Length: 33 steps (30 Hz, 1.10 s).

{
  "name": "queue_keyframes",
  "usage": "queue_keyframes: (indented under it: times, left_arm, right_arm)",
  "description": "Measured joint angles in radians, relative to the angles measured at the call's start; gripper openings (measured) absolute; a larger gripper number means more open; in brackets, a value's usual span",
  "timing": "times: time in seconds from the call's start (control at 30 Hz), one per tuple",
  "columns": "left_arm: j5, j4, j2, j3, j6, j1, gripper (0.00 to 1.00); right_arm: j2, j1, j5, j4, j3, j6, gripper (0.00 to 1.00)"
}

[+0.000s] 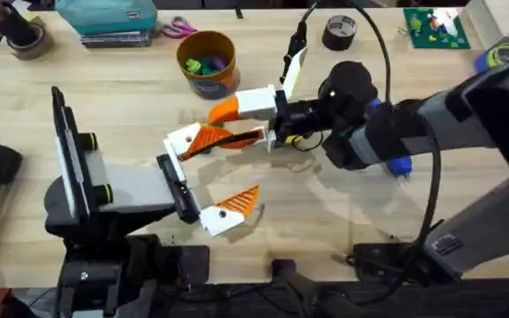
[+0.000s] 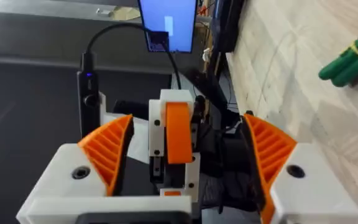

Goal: Pick up the gripper from the table and insert it into the empty holder that is missing its gripper. Then pick up a screw, insert it into the mounting hole, and use the screwdriver to tighten it. Finally, clean up the table by picking up the vegetable and placing it into the bucket.

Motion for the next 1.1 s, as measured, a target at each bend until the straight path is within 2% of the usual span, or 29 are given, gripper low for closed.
queue_keyframes:
  times: [0.7, 0.9, 0.93, 1.1]
  left_arm:
    - [0.000, 0.000, 0.000, 0.000, 0.002, 0.000, 0.985]
    - [0.000, 0.000, 0.000, 0.000, 0.002, 0.000, 0.985]
    - [0.000, 0.000, 0.000, 0.000, 0.002, 0.000, 0.985]
    - [0.000, 0.000, 0.000, 0.000, 0.002, 0.000, 0.985]
  right_arm:
    - [0.000, -0.020, 0.008, -0.002, 0.000, 0.001, 0.995]
    - [0.000, -0.093, -0.035, -0.002, 0.000, 0.001, 0.995]
    - [-0.001, -0.147, -0.060, -0.002, 0.000, 0.001, 0.995]
    - [-0.049, -0.266, -0.092, -0.023, 0.000, -0.005, 0.995]
